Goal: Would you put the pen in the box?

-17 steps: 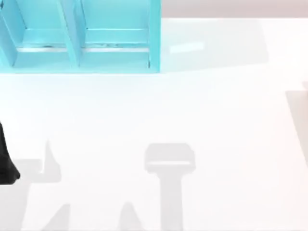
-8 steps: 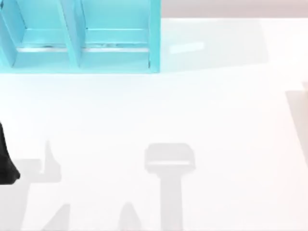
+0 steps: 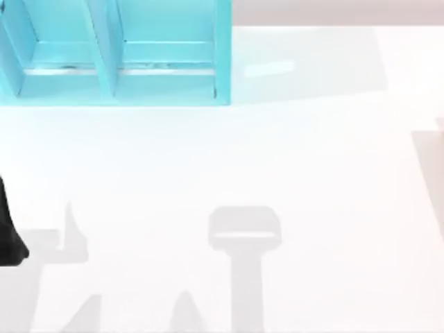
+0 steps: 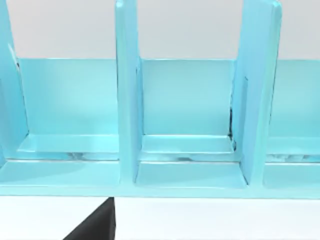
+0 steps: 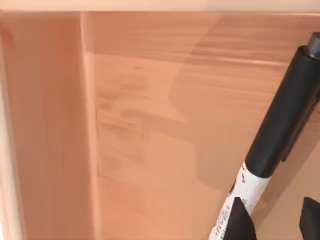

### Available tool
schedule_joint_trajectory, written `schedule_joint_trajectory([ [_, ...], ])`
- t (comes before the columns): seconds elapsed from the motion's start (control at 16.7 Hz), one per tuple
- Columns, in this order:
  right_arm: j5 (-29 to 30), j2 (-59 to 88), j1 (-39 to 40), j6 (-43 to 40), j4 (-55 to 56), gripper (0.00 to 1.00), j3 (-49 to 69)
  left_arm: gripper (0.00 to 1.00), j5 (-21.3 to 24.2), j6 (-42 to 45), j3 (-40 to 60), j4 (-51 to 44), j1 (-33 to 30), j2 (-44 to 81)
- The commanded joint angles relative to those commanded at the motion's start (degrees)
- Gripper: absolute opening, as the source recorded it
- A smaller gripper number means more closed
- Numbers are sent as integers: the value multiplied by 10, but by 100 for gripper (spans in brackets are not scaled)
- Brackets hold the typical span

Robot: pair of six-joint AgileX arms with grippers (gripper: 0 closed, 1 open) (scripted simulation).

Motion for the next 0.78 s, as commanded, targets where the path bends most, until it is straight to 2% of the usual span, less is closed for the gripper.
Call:
schedule_joint_trajectory([
  [0.42, 0, 0, 0, 0, 0, 98, 0, 100, 0, 0, 0, 0, 0, 0],
  [0.78, 0, 0, 0, 0, 0, 100, 0, 100, 0, 0, 0, 0, 0, 0],
])
